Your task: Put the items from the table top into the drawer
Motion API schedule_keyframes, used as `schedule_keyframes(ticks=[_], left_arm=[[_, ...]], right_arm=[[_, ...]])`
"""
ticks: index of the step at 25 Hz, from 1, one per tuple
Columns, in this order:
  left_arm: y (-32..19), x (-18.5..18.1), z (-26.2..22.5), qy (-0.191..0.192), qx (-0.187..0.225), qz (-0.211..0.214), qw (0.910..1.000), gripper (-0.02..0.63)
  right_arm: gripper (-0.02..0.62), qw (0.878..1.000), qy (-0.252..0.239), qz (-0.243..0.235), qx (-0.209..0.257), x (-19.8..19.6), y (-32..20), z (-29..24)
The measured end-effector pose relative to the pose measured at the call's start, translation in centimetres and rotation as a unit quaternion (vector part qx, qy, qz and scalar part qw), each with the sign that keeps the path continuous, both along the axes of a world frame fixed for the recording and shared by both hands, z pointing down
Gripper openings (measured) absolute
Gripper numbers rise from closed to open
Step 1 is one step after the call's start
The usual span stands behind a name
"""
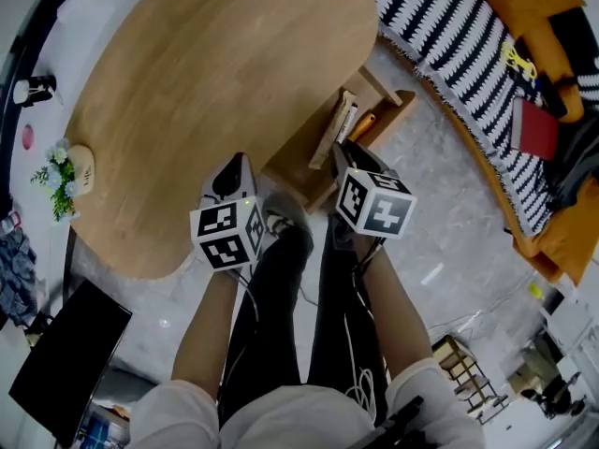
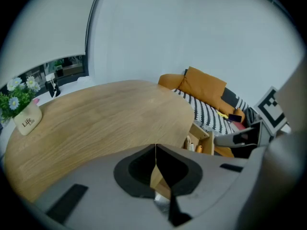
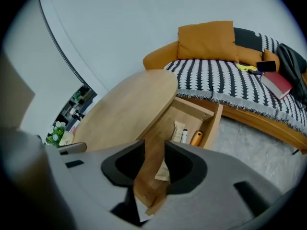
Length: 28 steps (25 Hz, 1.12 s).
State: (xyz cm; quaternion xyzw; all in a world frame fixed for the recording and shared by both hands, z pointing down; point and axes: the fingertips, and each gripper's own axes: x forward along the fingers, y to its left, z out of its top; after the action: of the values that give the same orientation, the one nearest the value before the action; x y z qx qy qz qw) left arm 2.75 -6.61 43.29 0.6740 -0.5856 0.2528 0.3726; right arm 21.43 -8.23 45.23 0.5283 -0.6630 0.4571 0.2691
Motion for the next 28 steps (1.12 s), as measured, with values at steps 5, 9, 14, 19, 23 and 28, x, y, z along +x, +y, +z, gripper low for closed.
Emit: schedule_keyframes(ticks=[5,9,14,19,23,28], left_arm=[[0.0,1.0,-4.3,-0.007,0.009,-0.018,0.9998,0.011],[-0.6,2.4,-10.1,-0.007,0.027,-0.04,0.9988,0.011],[-3.1,4.1,-19.7,0.026,0.075,-0.085,0.9932,0.011],[-1.4,4.4,-29.1,0.022,0.11,-0.087,0.9898,0.011],[-0.2,4.9,-35.6,0.008,0.155,-0.079,0.9847,0.009],[0.3,5.2,-44.8,-0.026,0.241,-0.044,0.9692,0.011]], right_arm=[[0.105,0.999,0.013,-0.033,-0.003,2.6,1.1,-4.0],[0.064,0.999,0.012,-0.04,0.015,4.8,0.7,-9.6],[-0.005,0.994,0.041,-0.074,0.076,8.1,-2.7,-18.9],[-0.005,0.98,0.067,-0.131,0.134,9.8,-2.9,-28.9],[-0.006,0.965,0.062,-0.165,0.194,10.4,-3.0,-35.9],[-0.006,0.944,0.016,-0.198,0.263,9.9,-3.0,-43.4]])
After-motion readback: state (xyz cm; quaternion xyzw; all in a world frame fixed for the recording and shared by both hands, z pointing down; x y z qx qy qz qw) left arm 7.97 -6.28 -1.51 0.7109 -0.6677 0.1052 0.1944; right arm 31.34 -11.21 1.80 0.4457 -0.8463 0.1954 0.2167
